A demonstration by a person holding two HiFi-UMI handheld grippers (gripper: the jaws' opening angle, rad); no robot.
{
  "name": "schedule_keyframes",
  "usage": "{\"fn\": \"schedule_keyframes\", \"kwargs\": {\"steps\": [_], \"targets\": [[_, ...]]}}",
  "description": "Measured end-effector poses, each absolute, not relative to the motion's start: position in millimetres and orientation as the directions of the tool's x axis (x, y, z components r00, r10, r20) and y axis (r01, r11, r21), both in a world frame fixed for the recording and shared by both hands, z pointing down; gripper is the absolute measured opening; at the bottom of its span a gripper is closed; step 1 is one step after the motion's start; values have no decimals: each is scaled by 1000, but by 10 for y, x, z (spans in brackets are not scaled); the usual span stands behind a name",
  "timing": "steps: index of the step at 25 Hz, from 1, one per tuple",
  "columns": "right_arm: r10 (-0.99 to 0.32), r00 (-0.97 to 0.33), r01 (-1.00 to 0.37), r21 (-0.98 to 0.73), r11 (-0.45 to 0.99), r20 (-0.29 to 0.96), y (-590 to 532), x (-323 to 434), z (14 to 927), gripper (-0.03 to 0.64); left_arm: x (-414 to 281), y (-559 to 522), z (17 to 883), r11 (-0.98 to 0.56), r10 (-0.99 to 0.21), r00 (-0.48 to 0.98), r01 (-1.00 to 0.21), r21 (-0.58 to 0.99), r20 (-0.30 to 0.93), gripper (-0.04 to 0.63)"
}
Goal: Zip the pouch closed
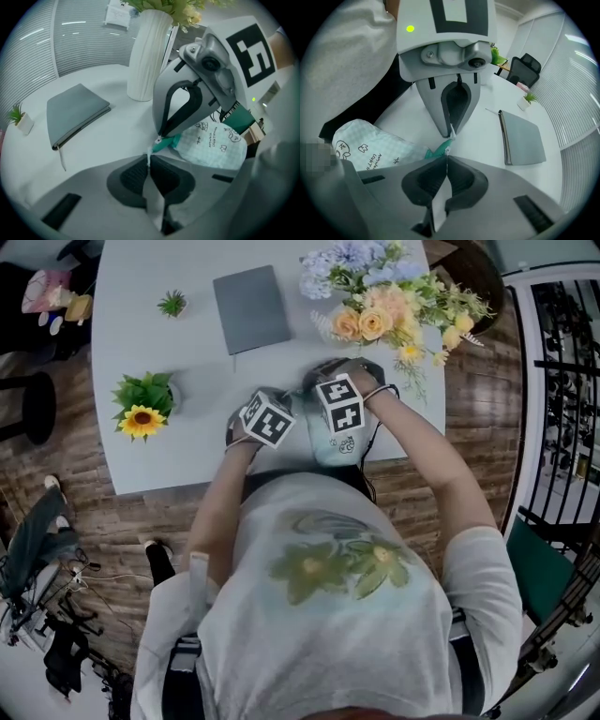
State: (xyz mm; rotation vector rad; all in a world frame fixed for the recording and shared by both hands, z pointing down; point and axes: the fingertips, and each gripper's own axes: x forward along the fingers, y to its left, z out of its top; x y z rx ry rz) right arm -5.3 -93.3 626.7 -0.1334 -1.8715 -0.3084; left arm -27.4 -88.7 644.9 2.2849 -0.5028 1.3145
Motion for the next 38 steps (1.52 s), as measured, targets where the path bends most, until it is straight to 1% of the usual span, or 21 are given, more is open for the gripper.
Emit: {"fn": "schedule_keyframes", "kwargs": {"steps": [6, 18, 38], "targets": [[-47, -331, 217, 125, 968, 942, -923, -48, 6245, 18, -272, -898, 6451, -820, -94, 466, -537, 197, 879, 22], [-45, -304, 293, 139, 946, 951, -882, 23, 6236, 18, -269, -909, 6448, -794, -97, 467, -569, 214, 879, 23], [-71, -276, 326, 163, 931, 958, -842, 125, 6238, 18, -269, -915, 6446, -787, -109, 455, -583, 203, 884, 23]]}}
